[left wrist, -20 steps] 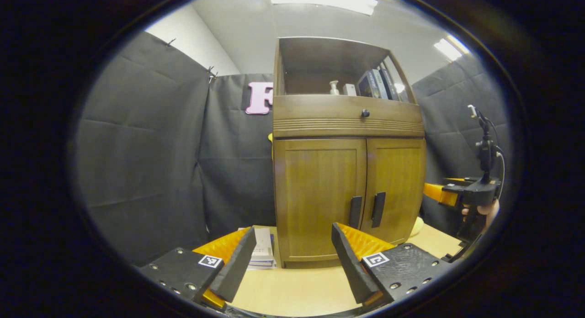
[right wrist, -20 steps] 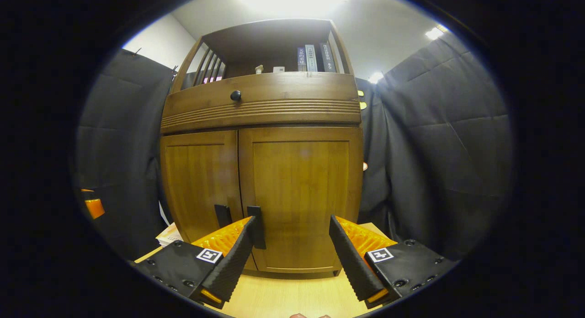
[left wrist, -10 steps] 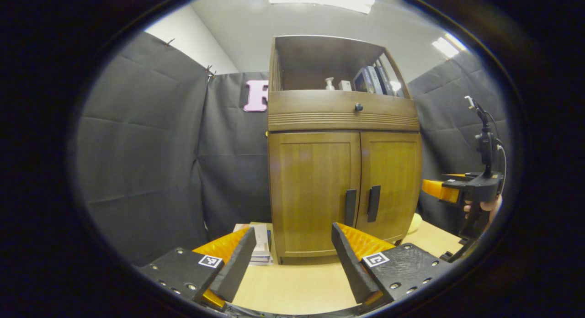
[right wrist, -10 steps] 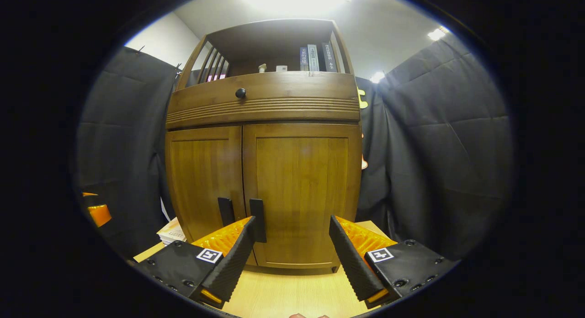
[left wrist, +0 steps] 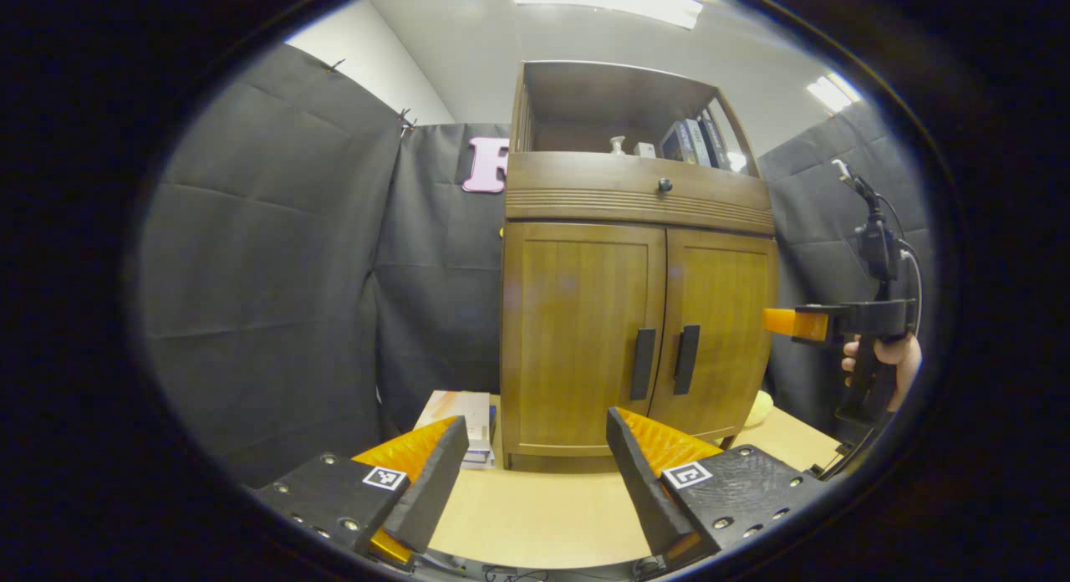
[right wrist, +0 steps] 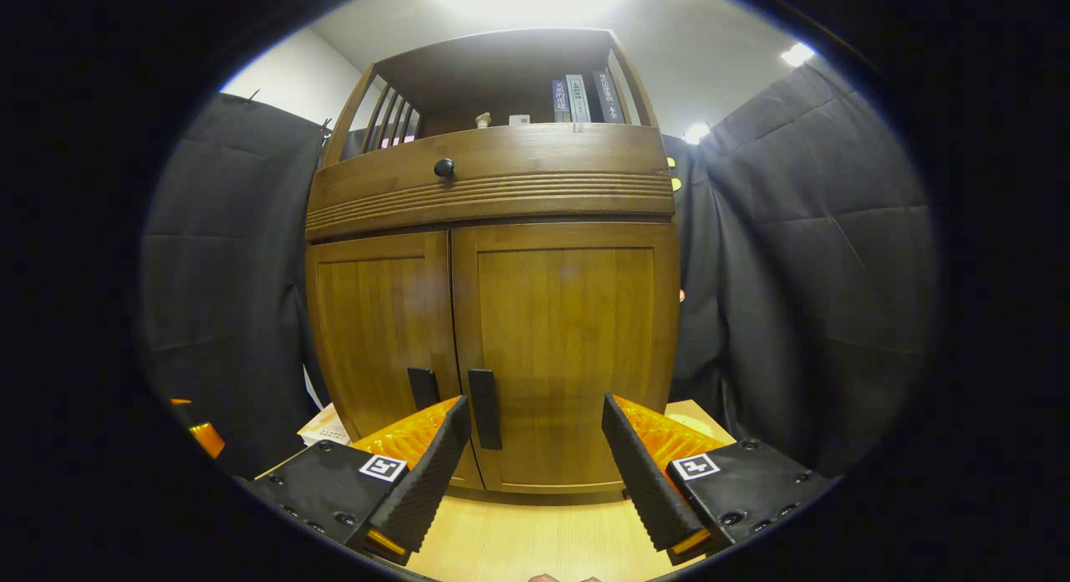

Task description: Open the right door of the double-door shoe cabinet with the right hand, and open the left door with the left hand.

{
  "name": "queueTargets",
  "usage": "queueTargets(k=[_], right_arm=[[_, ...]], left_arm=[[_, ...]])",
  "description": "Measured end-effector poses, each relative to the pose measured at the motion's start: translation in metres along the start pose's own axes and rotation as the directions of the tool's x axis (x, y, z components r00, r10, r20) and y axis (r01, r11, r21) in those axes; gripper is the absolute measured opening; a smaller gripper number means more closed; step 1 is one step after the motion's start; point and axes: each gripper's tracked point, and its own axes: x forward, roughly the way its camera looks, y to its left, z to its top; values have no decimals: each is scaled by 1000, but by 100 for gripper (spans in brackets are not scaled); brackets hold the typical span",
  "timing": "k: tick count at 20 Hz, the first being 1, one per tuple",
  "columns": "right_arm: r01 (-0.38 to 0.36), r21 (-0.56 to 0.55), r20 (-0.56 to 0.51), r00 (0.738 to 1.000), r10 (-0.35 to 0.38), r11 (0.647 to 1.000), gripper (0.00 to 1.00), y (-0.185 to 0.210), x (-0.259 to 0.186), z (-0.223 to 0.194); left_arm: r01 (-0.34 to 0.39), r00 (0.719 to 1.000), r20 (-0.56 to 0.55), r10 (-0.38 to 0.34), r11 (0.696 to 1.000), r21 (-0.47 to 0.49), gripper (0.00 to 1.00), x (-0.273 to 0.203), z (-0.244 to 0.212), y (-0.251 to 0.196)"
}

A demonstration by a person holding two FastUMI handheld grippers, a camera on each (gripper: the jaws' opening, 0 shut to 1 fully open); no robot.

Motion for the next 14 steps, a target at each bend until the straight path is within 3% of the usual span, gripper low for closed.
queueTargets(k=[6,14], right_arm=[[-25,50,-21,999,26,998,98,12,30,5],[-83,18,-36,996,84,996,98,43,80,1]], left_arm=[[-37,999,-23,37,999,-5,95,-20,-16,3],[-130,990,-56,128,991,-36,95,-21,-32,19]])
